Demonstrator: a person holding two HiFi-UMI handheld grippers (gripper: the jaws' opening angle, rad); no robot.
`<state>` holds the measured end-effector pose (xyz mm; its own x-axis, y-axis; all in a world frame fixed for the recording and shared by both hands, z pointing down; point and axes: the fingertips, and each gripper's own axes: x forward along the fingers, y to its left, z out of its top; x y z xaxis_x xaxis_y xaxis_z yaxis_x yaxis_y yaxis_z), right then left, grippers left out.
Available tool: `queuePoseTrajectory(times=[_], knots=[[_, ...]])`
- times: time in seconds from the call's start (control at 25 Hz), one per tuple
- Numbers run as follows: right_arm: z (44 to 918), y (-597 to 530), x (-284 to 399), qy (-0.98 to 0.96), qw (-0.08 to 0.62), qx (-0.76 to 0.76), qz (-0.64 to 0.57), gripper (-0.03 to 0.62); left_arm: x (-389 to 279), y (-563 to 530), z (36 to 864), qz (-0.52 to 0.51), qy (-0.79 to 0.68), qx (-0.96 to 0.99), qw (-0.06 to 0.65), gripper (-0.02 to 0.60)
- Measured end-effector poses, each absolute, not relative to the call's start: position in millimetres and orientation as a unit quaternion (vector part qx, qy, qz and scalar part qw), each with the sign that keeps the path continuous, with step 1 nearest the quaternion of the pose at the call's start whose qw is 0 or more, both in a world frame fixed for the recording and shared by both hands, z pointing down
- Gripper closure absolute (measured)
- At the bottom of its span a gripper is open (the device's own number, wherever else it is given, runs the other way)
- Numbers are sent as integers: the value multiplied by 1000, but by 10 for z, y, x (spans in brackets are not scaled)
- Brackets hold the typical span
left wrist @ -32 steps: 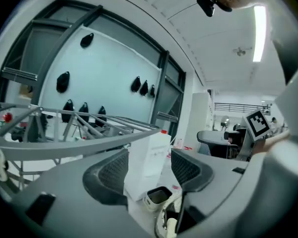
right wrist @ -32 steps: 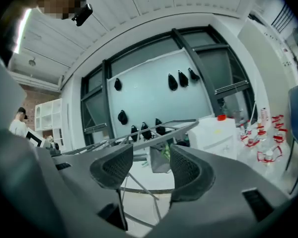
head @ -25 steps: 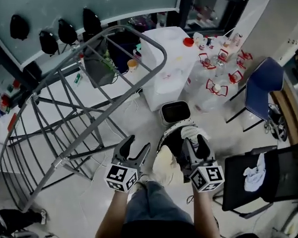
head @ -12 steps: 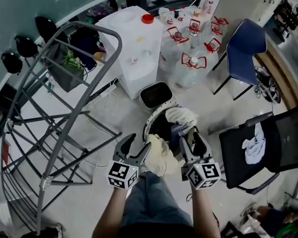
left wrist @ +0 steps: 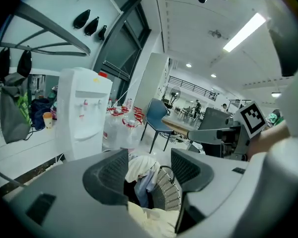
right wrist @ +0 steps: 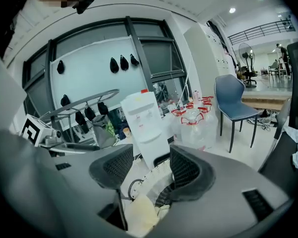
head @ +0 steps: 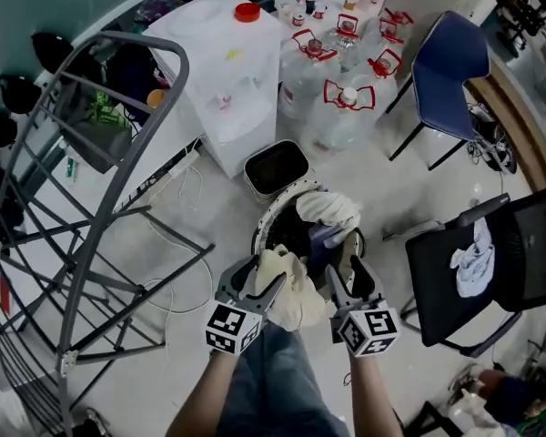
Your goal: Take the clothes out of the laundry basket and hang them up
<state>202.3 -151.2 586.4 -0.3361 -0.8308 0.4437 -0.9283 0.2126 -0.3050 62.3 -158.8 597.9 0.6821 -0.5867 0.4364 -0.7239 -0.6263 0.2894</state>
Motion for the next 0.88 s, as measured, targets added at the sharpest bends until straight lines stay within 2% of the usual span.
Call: queuePoseTrajectory(times=[0.56,0.88], knots=[[6667,-2188,2900,-754,156,597,223,378,1620,-2387,6888,201,-280,918,198,318],[7451,-2674,3372,-743,225,590,223,378,2264,-2950,7701,262,-223,922,180,318]])
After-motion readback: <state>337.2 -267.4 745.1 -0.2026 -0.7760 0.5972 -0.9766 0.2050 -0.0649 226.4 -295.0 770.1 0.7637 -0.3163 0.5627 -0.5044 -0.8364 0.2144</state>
